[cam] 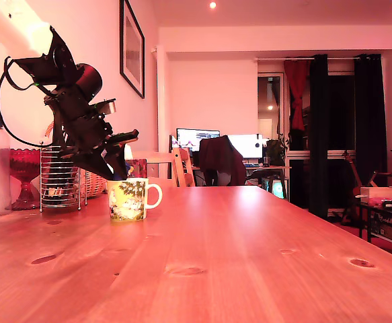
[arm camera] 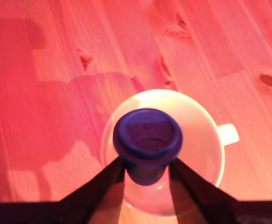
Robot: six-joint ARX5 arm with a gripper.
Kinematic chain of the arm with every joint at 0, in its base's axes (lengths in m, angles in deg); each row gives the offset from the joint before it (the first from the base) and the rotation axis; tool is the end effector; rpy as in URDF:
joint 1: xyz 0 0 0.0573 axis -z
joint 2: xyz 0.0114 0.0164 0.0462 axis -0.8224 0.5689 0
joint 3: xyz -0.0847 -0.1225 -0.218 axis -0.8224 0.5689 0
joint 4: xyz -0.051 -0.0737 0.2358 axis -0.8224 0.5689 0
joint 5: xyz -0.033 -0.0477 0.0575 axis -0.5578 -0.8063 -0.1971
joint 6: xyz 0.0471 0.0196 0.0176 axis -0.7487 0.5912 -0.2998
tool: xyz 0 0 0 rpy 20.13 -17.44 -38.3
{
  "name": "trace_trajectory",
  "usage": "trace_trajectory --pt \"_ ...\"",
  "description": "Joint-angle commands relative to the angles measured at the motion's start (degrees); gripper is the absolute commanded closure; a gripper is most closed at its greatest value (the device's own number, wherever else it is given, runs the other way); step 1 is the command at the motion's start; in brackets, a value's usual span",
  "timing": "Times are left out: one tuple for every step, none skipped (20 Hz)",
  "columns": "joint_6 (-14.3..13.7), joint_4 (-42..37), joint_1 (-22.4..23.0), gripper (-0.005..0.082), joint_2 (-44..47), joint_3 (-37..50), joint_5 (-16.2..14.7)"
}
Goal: Pick the coffee capsule and then drop it inside the coffee cup in front of you
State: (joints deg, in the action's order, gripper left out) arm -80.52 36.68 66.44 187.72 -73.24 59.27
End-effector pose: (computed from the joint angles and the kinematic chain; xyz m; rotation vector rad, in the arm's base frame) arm 0.4997 -0.1049 0.2100 -0.0344 0.8795 -0.3830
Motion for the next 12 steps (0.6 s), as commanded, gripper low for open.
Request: trace_trajectory --pt "-0.92 -0.02 -0.09 0.0564 0.48 -0.70 0.20" --pt "-0.92 -0.02 -0.09 0.0564 0.48 -0.70 0.22" --pt "-1.49 -0.26 -0.09 0.0564 0.48 -0.70 0.15" --pt "-1.49 -0.66 -0.09 0.0564 0.48 -0.70 0.13" --pt "-1.77 -0.92 -0.09 0.0564 0.48 -0.70 0.13" --pt "-1.77 -1.05 -0.09 0.0564 0.48 -0.70 0.09" --pt "-1.84 -1.05 -0.09 0.0564 0.48 -0.70 0.07" --pt "-2.25 -0.96 -0.09 0.0564 0.48 -0.70 -0.13" --pt "-2.56 -0.85 -0.09 0.0564 0.48 -0.70 -0.13" --pt "-3.30 -0.85 -0.09 0.0564 0.46 -0.70 -0.11" --pt "-3.30 -0.85 -0.09 0.0540 0.46 -0.74 -0.11" --pt "-3.30 -0.70 -0.09 0.0436 0.46 -1.03 -0.11"
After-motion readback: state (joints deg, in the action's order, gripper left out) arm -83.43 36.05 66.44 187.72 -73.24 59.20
